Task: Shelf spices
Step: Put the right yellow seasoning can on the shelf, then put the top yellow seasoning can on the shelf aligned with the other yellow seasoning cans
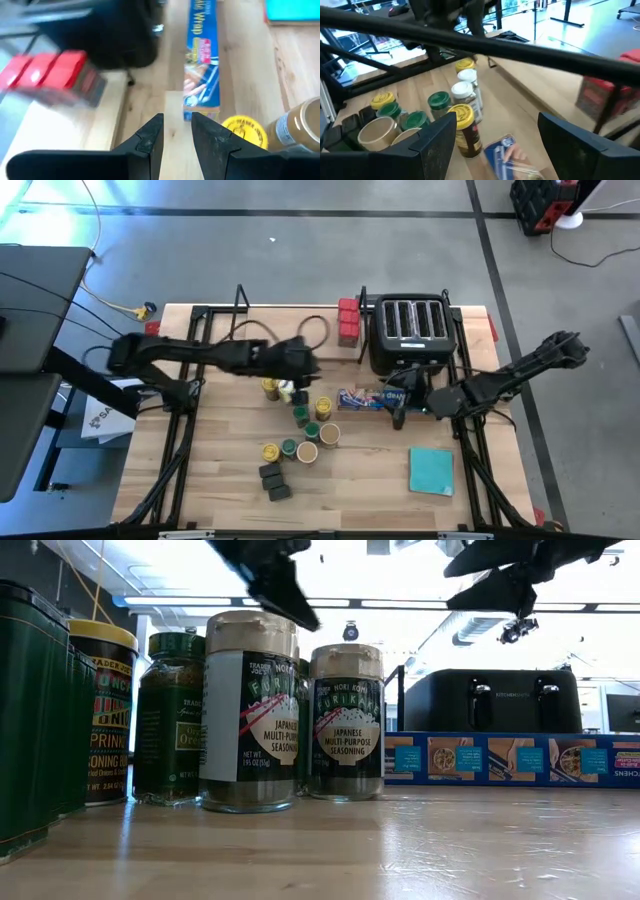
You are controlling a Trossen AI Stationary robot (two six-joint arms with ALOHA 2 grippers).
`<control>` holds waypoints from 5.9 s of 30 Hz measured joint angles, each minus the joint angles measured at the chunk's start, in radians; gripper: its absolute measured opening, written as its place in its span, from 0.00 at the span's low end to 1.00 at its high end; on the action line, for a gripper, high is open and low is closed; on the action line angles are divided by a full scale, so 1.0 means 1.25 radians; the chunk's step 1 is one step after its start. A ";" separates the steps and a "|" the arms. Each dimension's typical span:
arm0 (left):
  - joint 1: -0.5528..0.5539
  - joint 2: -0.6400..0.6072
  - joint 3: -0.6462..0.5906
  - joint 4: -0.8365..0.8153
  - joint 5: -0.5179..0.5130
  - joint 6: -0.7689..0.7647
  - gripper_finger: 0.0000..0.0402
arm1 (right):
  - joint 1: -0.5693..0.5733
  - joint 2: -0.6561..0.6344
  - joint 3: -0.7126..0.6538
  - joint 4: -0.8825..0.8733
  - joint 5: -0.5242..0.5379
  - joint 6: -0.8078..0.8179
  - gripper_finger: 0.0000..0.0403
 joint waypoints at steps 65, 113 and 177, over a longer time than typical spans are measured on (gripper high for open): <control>-0.240 -0.193 -0.218 -0.006 -0.482 -0.312 0.23 | -0.323 0.752 0.714 -0.489 -0.637 -0.584 0.60; -0.288 -0.193 -0.218 -0.024 -0.510 -0.332 0.23 | -0.760 0.778 1.160 -0.702 -0.693 -0.598 0.57; -0.286 -0.193 -0.218 -0.027 -0.518 -0.346 0.23 | -0.832 0.946 1.162 -0.657 -0.718 -0.632 0.72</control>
